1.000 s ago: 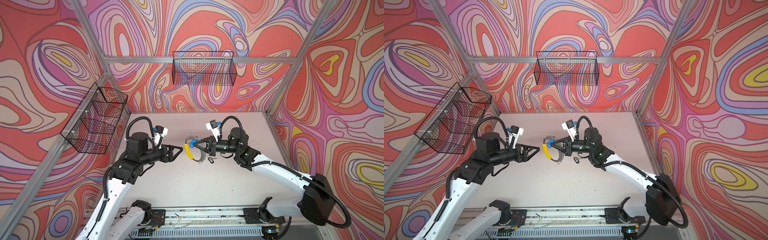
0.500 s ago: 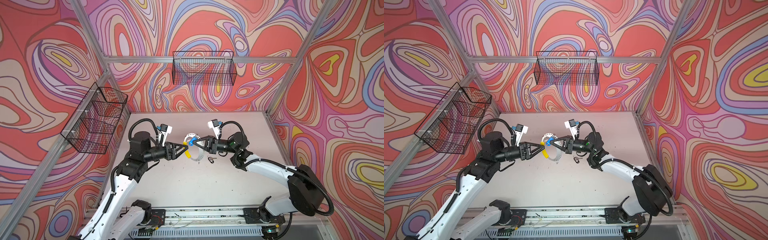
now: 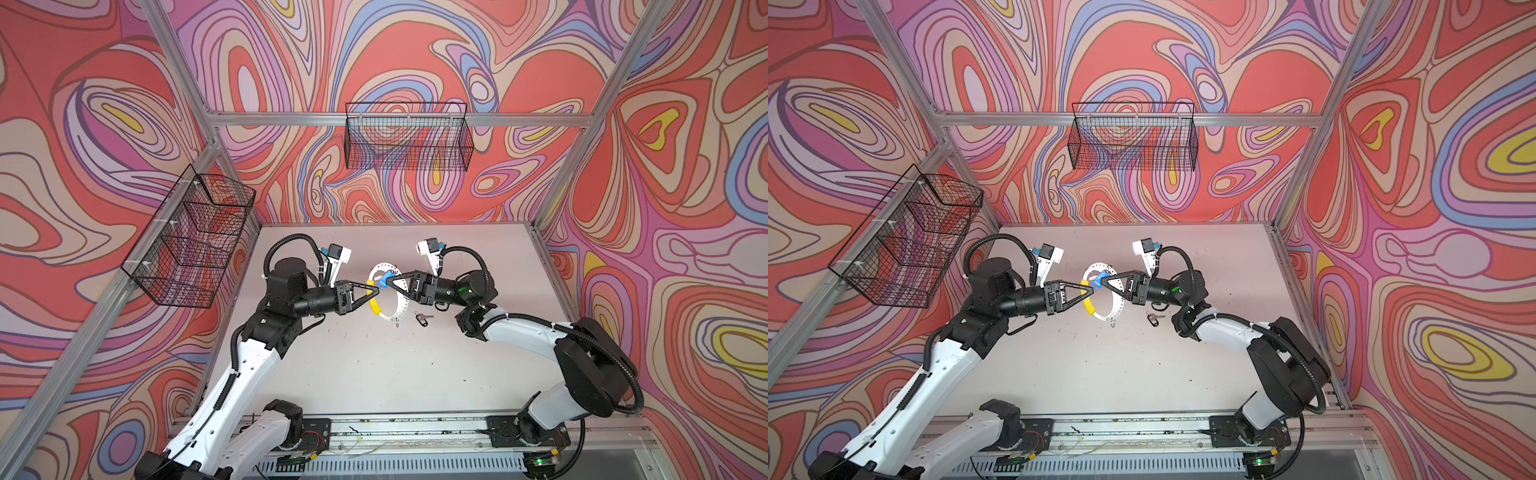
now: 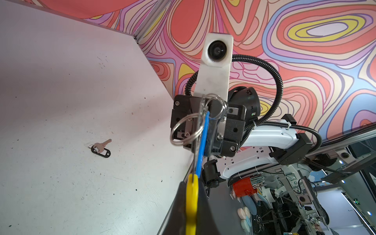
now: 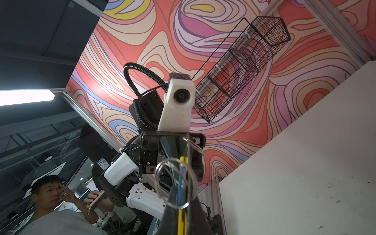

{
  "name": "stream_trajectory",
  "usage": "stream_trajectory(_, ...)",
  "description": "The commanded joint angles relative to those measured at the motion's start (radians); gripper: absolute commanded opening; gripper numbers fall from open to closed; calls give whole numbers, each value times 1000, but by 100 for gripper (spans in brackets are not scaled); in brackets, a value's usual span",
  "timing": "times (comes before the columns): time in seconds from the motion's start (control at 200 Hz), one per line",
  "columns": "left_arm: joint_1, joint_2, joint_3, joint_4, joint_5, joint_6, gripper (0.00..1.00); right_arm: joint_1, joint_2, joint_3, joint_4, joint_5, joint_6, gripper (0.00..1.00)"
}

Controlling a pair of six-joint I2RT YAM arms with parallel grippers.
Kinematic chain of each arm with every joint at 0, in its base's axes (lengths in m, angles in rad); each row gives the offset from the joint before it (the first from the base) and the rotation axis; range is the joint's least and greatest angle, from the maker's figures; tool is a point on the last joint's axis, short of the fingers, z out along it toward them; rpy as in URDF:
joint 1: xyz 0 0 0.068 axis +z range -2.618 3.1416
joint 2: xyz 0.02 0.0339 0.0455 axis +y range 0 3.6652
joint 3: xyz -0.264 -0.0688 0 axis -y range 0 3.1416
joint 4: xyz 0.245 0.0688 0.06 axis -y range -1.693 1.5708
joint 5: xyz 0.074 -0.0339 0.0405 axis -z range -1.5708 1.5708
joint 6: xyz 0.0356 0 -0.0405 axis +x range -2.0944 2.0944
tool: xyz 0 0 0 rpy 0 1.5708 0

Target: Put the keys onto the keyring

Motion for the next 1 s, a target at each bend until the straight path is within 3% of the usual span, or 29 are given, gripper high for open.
stream_trajectory(0.0, -1, -9, 76, -100, -61, 26, 0, -14, 5, -11, 56, 4, 6, 0)
stream_trajectory(0.04, -2, -3, 123, -200, -95, 73, 0, -38, -8, -18, 24, 10, -6, 0)
stream_trajectory(0.12, -1, 18, 216, -388, -171, 183, 0, -102, -48, -43, -30, 18, -27, 36)
stream_trajectory(0.205, -5, 63, 326, -581, -273, 289, 0, -178, -109, -60, -175, 36, -97, 52)
stream_trajectory(0.31, -34, 137, 450, -775, -437, 401, 0, -230, -198, -26, -565, 154, -303, 58)
stream_trajectory(0.386, -93, 199, 529, -872, -566, 460, 0, -232, -236, 45, -839, 265, -465, 55)
stream_trajectory(0.471, -191, 296, 631, -980, -719, 505, 0, -231, -252, 102, -957, 282, -535, 51)
stream_trajectory(0.566, -275, 396, 721, -1074, -816, 542, 0, -231, -264, 166, -1081, 276, -607, 52)
stream_trajectory(0.746, -287, 426, 782, -1088, -711, 579, 0, -223, -296, 222, -1244, 244, -725, 60)
stream_trajectory(0.866, -289, 505, 860, -1209, -572, 635, 0, -172, -319, 214, -1272, 194, -774, 69)
stream_trajectory(0.996, -289, 478, 838, -1184, -397, 689, 0, -74, -326, 237, -1301, 202, -845, 73)
